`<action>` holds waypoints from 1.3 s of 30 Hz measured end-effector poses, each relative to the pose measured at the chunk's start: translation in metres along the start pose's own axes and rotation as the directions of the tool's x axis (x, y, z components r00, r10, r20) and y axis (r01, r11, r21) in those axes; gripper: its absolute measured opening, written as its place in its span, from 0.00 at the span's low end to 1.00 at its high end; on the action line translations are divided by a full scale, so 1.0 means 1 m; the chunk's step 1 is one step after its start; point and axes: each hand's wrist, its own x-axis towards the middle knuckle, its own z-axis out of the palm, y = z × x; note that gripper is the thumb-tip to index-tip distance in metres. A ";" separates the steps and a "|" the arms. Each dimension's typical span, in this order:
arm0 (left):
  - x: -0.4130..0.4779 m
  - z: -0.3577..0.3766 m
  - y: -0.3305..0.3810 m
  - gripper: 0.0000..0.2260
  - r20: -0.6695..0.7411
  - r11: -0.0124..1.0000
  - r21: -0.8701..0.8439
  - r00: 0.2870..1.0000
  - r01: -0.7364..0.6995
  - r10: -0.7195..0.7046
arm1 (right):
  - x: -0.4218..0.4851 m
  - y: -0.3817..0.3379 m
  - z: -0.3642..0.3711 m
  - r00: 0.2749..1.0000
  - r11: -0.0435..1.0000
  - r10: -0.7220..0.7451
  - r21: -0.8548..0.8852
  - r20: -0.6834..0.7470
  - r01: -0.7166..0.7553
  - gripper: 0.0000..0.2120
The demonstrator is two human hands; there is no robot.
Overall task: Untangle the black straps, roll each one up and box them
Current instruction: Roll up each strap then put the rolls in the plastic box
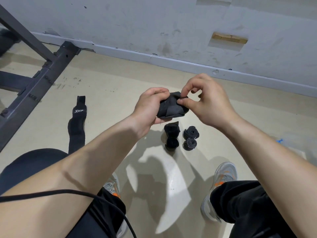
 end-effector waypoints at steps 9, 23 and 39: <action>0.004 -0.007 0.009 0.03 -0.028 0.999 -0.039 1.000 -0.015 0.014 | -0.007 -0.008 -0.007 0.983 0.982 -0.165 0.107 0.082 0.156 0.07; -0.012 0.012 -0.001 0.04 0.107 0.999 -0.015 0.993 -0.047 0.048 | -0.006 0.006 0.013 0.986 0.996 -0.049 0.068 -0.158 0.060 0.04; -0.005 0.020 -0.023 0.04 -0.173 0.918 0.302 0.932 -0.257 0.318 | -0.007 -0.006 0.049 0.902 0.791 0.432 0.472 0.021 -0.390 0.11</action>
